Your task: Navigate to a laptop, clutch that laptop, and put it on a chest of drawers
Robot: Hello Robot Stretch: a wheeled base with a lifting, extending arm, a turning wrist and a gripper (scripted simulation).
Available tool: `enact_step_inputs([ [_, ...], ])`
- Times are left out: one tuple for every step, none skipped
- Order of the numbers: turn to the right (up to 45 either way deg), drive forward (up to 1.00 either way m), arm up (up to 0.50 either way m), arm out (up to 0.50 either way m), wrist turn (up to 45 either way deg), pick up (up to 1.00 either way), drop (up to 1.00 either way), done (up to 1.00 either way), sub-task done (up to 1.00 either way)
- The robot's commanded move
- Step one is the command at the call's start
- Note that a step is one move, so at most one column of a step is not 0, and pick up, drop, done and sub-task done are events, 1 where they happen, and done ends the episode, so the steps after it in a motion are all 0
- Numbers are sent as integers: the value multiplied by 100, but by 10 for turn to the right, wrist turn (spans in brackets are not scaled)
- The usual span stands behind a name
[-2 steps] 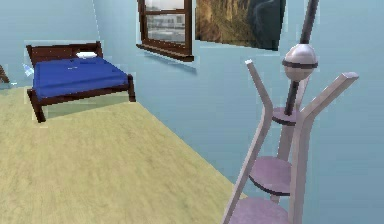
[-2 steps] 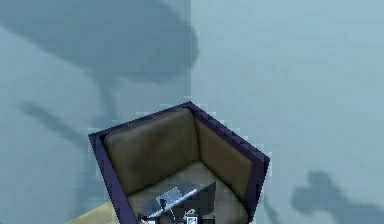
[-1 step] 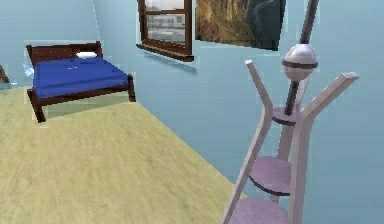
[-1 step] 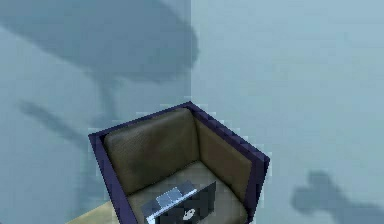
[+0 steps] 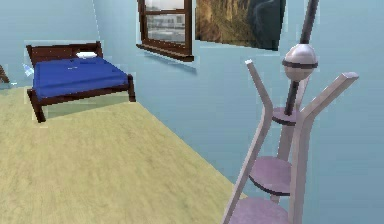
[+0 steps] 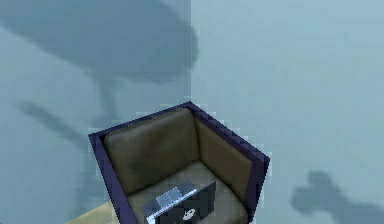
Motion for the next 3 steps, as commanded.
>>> enact_step_inputs([
  [0, 0, 10, 0, 0, 0, 0, 0, 0],
  [0, 0, 50, 0, 0, 0, 0, 0, 0],
  [0, 0, 16, 0, 0, 0, 0, 0, 0],
])
